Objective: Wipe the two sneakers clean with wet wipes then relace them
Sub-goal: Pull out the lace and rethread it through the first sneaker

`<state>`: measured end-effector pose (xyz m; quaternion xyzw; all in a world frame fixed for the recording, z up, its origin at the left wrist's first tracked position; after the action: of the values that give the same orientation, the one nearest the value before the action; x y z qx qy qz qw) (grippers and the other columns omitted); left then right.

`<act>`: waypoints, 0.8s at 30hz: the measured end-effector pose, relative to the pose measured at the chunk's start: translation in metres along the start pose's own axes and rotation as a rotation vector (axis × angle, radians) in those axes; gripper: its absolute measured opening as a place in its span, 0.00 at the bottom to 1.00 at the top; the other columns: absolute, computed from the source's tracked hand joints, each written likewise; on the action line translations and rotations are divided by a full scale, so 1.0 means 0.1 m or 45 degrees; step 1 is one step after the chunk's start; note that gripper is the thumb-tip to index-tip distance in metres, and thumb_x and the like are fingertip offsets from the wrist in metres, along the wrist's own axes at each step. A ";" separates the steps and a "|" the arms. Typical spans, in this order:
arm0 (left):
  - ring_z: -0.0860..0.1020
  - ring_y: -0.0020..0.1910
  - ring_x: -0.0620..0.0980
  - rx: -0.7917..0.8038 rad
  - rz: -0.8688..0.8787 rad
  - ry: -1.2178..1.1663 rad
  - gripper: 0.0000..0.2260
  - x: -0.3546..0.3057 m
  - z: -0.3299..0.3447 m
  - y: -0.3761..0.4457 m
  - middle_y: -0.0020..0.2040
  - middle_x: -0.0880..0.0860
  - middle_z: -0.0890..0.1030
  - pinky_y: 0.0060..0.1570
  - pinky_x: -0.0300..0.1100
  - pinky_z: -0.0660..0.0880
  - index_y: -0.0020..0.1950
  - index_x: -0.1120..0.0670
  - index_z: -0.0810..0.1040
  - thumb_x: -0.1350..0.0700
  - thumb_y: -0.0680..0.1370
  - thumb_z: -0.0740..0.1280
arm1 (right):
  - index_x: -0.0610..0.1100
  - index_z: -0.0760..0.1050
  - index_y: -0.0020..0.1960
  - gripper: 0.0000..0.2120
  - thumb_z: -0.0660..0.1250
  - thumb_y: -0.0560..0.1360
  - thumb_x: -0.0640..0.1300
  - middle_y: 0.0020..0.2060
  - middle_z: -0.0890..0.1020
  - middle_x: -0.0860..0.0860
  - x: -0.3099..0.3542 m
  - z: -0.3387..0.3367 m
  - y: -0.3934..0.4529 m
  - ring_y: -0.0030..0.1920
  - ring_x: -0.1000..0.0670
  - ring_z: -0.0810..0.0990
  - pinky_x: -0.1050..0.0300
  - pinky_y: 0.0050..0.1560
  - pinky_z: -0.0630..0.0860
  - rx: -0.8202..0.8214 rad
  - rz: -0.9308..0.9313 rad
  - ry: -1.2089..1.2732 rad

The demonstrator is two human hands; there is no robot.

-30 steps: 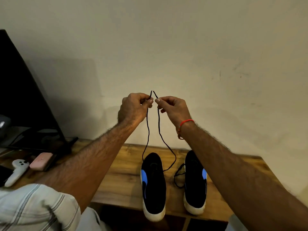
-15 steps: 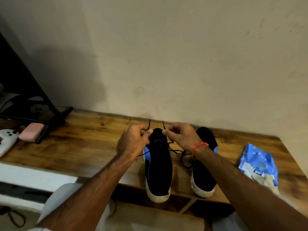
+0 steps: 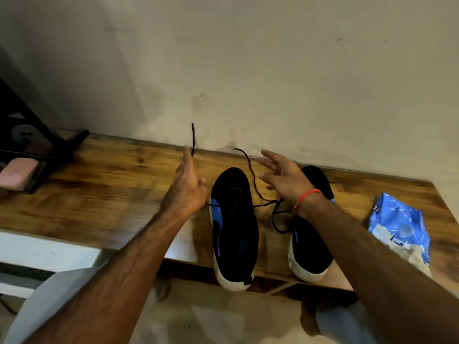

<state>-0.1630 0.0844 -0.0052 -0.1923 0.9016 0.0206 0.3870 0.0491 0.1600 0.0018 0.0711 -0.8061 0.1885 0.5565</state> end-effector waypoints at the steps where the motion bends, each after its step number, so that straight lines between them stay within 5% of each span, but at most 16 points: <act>1: 0.76 0.66 0.55 0.004 -0.013 0.049 0.29 0.07 0.00 0.03 0.75 0.56 0.70 0.60 0.45 0.75 0.82 0.47 0.57 0.59 0.83 0.63 | 0.47 0.71 0.72 0.23 0.66 0.79 0.35 0.62 0.79 0.53 -0.03 0.00 -0.01 0.55 0.54 0.80 0.64 0.53 0.75 -0.003 0.014 -0.067; 3: 0.81 0.54 0.54 0.091 -0.056 0.189 0.10 0.17 0.01 0.05 0.59 0.54 0.81 0.56 0.52 0.80 0.64 0.45 0.76 0.52 0.83 0.63 | 0.47 0.79 0.62 0.12 0.67 0.79 0.41 0.50 0.85 0.49 -0.08 -0.01 -0.03 0.48 0.50 0.83 0.60 0.49 0.78 -0.035 0.012 -0.311; 4: 0.82 0.48 0.53 0.167 -0.099 0.254 0.05 0.20 0.02 0.01 0.51 0.52 0.84 0.52 0.53 0.81 0.53 0.45 0.78 0.48 0.83 0.64 | 0.46 0.81 0.58 0.09 0.68 0.79 0.44 0.45 0.86 0.49 -0.12 -0.02 -0.05 0.45 0.50 0.83 0.58 0.48 0.79 -0.055 0.001 -0.461; 8: 0.78 0.31 0.47 0.429 -0.312 0.126 0.21 0.21 0.12 -0.17 0.34 0.48 0.84 0.38 0.43 0.77 0.48 0.53 0.82 0.38 0.83 0.59 | 0.44 0.78 0.56 0.20 0.66 0.77 0.60 0.49 0.82 0.44 -0.25 -0.06 -0.10 0.50 0.45 0.81 0.52 0.51 0.79 -0.186 0.136 -0.905; 11: 0.74 0.29 0.46 0.493 -0.446 -0.110 0.24 0.17 0.23 -0.28 0.33 0.49 0.81 0.34 0.40 0.72 0.50 0.55 0.82 0.35 0.82 0.60 | 0.43 0.74 0.58 0.25 0.66 0.75 0.64 0.55 0.78 0.41 -0.32 -0.02 -0.11 0.53 0.41 0.79 0.48 0.53 0.79 -0.107 0.273 -1.078; 15: 0.74 0.32 0.47 0.519 -0.487 -0.320 0.18 0.10 0.31 -0.31 0.40 0.51 0.80 0.36 0.41 0.73 0.51 0.53 0.77 0.39 0.82 0.62 | 0.44 0.74 0.63 0.22 0.68 0.76 0.58 0.60 0.77 0.42 -0.27 0.04 -0.11 0.57 0.43 0.78 0.57 0.50 0.73 0.100 0.319 -1.098; 19: 0.78 0.37 0.47 0.539 -0.486 -0.389 0.16 0.08 0.28 -0.31 0.46 0.51 0.83 0.34 0.41 0.76 0.55 0.53 0.76 0.41 0.81 0.65 | 0.48 0.76 0.60 0.15 0.72 0.75 0.47 0.55 0.81 0.46 -0.29 0.08 -0.11 0.47 0.49 0.78 0.59 0.46 0.73 0.140 0.283 -0.924; 21: 0.80 0.38 0.48 0.593 -0.505 -0.411 0.19 0.08 0.29 -0.33 0.46 0.51 0.82 0.30 0.40 0.77 0.56 0.54 0.77 0.39 0.78 0.69 | 0.46 0.77 0.53 0.10 0.71 0.76 0.50 0.48 0.80 0.47 -0.30 0.05 -0.11 0.43 0.49 0.77 0.59 0.43 0.72 0.067 0.267 -0.931; 24: 0.80 0.38 0.48 0.639 -0.492 -0.419 0.20 0.06 0.32 -0.37 0.43 0.51 0.80 0.28 0.40 0.78 0.54 0.56 0.77 0.40 0.76 0.72 | 0.40 0.74 0.42 0.25 0.63 0.77 0.63 0.46 0.82 0.40 -0.30 0.02 -0.09 0.44 0.44 0.80 0.55 0.42 0.74 0.022 0.280 -1.155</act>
<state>-0.1313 0.0540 -0.0271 -0.2522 0.7511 -0.2443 0.5590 0.0616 0.1483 -0.0243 0.0652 -0.9691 0.2030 0.1237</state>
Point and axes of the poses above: each hand's wrist, its own y-axis towards the middle knuckle, its own z-axis out of the palm, x = y × z, the point moved 3 cm from there along y, towards the middle knuckle
